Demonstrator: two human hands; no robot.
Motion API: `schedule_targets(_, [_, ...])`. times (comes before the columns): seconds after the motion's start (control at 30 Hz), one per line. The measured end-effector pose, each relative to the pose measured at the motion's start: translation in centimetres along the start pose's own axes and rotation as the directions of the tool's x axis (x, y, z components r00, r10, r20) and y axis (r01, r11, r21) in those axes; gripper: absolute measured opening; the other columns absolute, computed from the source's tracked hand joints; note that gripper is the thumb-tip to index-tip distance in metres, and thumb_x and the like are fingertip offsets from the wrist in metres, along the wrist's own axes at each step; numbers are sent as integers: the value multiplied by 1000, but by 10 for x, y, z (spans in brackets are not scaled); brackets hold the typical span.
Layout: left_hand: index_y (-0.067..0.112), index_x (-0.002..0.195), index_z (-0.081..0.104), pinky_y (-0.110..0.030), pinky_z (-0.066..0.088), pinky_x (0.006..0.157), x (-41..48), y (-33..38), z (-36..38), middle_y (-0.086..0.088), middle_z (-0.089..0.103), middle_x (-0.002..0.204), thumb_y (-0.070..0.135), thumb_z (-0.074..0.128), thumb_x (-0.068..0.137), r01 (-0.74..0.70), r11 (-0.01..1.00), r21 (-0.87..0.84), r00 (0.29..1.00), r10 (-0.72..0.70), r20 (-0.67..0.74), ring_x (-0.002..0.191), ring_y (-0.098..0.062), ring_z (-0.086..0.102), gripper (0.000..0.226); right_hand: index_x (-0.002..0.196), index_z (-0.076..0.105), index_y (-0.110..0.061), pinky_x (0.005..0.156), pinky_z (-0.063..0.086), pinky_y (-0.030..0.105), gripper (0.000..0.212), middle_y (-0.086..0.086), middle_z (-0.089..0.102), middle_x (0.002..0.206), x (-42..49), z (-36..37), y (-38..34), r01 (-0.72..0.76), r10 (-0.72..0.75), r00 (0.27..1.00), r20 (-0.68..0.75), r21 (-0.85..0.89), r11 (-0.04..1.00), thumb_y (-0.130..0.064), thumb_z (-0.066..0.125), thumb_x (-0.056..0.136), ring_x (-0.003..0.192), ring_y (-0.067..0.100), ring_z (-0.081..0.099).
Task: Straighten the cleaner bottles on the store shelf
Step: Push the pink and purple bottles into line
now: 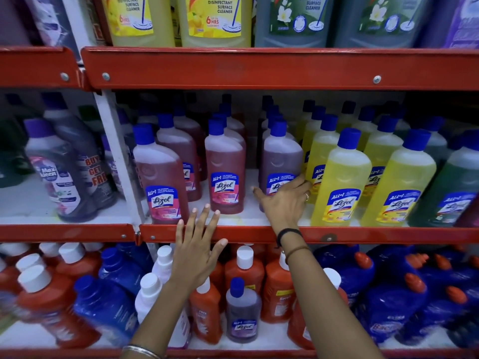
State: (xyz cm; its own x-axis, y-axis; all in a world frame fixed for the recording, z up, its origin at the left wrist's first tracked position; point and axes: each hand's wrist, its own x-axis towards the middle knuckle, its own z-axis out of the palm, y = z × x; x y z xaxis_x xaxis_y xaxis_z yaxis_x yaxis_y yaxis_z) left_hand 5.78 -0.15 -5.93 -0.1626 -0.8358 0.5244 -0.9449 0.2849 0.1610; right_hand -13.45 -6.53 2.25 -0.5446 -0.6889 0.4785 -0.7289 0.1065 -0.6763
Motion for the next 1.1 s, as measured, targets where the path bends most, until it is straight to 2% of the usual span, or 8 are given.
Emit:
schedule_targets(0.13, [28, 148, 20, -38, -8, 114, 0, 9, 1, -2, 27, 156, 58, 21, 94, -8, 1000, 5, 1000, 8, 4, 144, -23, 14, 62, 129, 33, 3, 93, 43, 40, 103, 25, 46, 127, 6, -1, 10, 0, 1, 1000, 6, -47, 999, -58, 76, 58, 117, 40, 46])
schedule_targets(0.27, [28, 148, 19, -37, -8, 114, 2, 7, 1, -3, 27, 156, 58, 20, 94, -8, 1000, 16, 1000, 8, -7, 144, -24, 14, 62, 123, 36, 3, 91, 43, 40, 99, 23, 49, 121, 3, -4, 10, 13, -13, 1000, 8, -79, 997, -59, 75, 57, 112, 39, 49])
schedule_targets(0.43, [28, 148, 19, -38, -7, 114, 0, 7, 2, -1, 25, 157, 59, 19, 94, -8, 1000, 16, 1000, 8, 0, 144, -22, 13, 62, 120, 39, 4, 88, 46, 42, 99, 23, 54, 114, -12, -12, 15, 61, -66, 997, -38, -127, 990, -62, 73, 55, 104, 39, 53])
schedule_targets(0.6, [27, 148, 20, -37, -8, 114, -3, 7, 0, -2, 27, 156, 60, 17, 94, -10, 1000, 7, 1000, 10, 14, 144, -23, 14, 63, 124, 37, 3, 91, 46, 43, 101, 23, 52, 117, -23, -22, 18, 74, -78, 996, -38, -102, 992, -62, 73, 56, 108, 40, 53])
schedule_targets(0.73, [27, 149, 17, -38, -3, 115, -11, 3, -1, -1, 25, 156, 59, 17, 94, -15, 1000, 1, 1000, 15, 9, 145, -22, 13, 63, 127, 34, 3, 93, 45, 41, 105, 22, 50, 121, -29, -30, 21, 80, -82, 996, -17, -99, 992, -63, 73, 56, 112, 38, 51])
schedule_targets(0.97, [35, 148, 3, -46, 5, 116, -20, -3, -3, 6, 9, 159, 63, 11, 93, -8, 999, -35, 1000, 9, 22, 146, -14, -3, 62, 131, 31, 2, 93, 46, 43, 104, 21, 47, 126, -36, -38, 18, 57, -57, 998, 12, -37, 998, -57, 76, 59, 115, 38, 49])
schedule_targets(1.1, [32, 149, 7, -50, 7, 115, -31, -15, -10, 7, 9, 158, 62, 10, 94, 20, 1000, 24, 999, -20, 27, 146, -16, 6, 63, 133, 33, 0, 102, 38, 42, 93, 24, 39, 132, -70, -34, 16, 56, -31, 992, -125, 198, 979, -46, 77, 66, 123, 37, 38])
